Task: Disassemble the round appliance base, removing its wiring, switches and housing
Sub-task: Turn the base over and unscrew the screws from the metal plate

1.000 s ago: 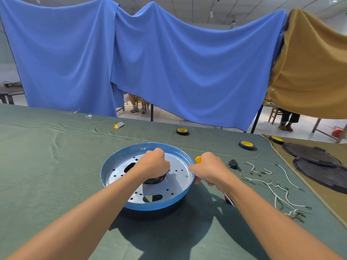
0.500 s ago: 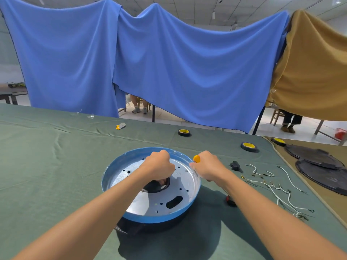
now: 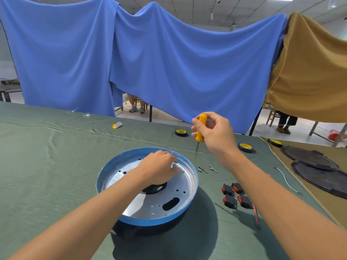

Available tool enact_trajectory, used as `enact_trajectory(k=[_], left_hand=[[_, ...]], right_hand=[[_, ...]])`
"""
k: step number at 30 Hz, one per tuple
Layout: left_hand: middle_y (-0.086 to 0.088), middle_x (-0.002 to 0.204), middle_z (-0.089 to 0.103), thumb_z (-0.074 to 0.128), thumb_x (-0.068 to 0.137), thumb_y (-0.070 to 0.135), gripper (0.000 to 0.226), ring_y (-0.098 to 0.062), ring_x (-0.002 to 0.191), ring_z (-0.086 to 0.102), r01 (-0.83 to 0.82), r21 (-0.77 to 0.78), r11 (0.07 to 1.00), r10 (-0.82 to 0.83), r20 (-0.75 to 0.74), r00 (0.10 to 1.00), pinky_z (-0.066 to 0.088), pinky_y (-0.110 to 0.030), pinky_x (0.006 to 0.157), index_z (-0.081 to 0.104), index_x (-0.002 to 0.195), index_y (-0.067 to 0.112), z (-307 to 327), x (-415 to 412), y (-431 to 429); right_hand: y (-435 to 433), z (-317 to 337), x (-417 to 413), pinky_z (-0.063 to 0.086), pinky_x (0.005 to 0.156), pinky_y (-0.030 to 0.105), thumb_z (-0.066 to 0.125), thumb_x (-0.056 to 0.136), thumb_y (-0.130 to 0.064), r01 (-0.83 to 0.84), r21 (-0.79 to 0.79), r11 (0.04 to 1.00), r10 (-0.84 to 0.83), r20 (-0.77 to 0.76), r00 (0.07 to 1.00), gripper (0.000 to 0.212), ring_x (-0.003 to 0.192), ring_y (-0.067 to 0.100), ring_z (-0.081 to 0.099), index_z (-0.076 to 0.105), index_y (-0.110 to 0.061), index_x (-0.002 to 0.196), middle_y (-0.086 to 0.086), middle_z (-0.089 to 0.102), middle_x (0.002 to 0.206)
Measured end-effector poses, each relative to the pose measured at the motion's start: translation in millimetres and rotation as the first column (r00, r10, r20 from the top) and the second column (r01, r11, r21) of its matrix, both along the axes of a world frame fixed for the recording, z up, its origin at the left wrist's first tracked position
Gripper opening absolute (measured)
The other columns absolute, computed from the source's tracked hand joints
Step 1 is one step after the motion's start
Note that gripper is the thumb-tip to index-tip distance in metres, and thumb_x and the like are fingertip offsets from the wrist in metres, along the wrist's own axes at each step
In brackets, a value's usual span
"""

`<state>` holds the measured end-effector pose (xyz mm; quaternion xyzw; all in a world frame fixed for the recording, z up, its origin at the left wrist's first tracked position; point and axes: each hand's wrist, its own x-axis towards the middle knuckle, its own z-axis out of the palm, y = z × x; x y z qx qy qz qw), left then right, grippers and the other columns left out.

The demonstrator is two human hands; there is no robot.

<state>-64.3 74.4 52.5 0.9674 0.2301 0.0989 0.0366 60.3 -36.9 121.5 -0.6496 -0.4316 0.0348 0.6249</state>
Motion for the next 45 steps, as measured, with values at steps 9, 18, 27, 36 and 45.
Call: enact_trajectory(k=[9,18,27,36,45], left_hand=[[0.006,0.126,0.061,0.042,0.099,0.043,0.031,-0.022,0.111,0.054,0.049,0.026,0.998,-0.048,-0.034,0.998,0.047,-0.035,0.086,0.065,0.120,0.040,-8.5,-0.3,2.2],[0.002,0.130,0.051,0.035,0.101,0.051,0.043,-0.025,0.119,0.043,-0.024,0.000,1.000,0.024,-0.097,0.995,0.039,-0.042,0.096,0.070,0.116,0.032,-11.4,4.8,1.9],[0.000,0.134,0.047,0.036,0.101,0.050,0.041,-0.026,0.123,0.039,-0.018,-0.047,0.999,0.014,-0.095,0.995,0.036,-0.044,0.099,0.067,0.123,0.033,-8.9,1.7,-0.1],[0.001,0.136,0.046,0.036,0.101,0.050,0.041,-0.025,0.125,0.038,-0.026,-0.043,0.999,0.022,-0.090,0.996,0.035,-0.044,0.100,0.066,0.124,0.034,-11.5,3.2,0.9],[0.002,0.134,0.046,0.036,0.101,0.050,0.040,-0.024,0.123,0.038,-0.024,-0.073,0.997,0.020,-0.061,0.998,0.035,-0.043,0.100,0.067,0.121,0.036,-14.1,2.3,1.8]], right_hand=[[10.3,-31.3,7.6,0.060,0.066,0.029,0.059,0.096,-0.020,0.032,-0.076,0.997,-0.010,0.277,0.961,0.004,0.073,0.018,0.070,0.057,-0.020,0.099,0.010,0.065,0.080],[17.0,-42.9,11.2,0.060,0.070,0.036,0.057,0.098,-0.022,0.021,-0.065,0.998,0.005,0.364,0.931,0.006,0.069,0.009,0.068,0.055,-0.022,0.103,-0.001,0.061,0.072],[18.1,-44.5,7.5,0.059,0.063,0.026,0.056,0.098,-0.022,0.008,-0.076,0.997,0.021,0.370,0.929,0.005,0.068,0.010,0.068,0.054,-0.022,0.103,0.003,0.063,0.079],[19.5,-46.0,8.2,0.058,0.066,0.034,0.056,0.098,-0.023,0.031,-0.073,0.997,0.000,0.390,0.921,0.003,0.064,0.004,0.067,0.053,-0.023,0.099,0.003,0.064,0.078],[19.7,-37.3,12.9,0.057,0.058,0.024,0.058,0.097,-0.026,0.111,-0.156,0.982,-0.036,0.420,0.907,0.009,0.068,0.016,0.069,0.051,-0.022,0.093,0.006,0.062,0.076]])
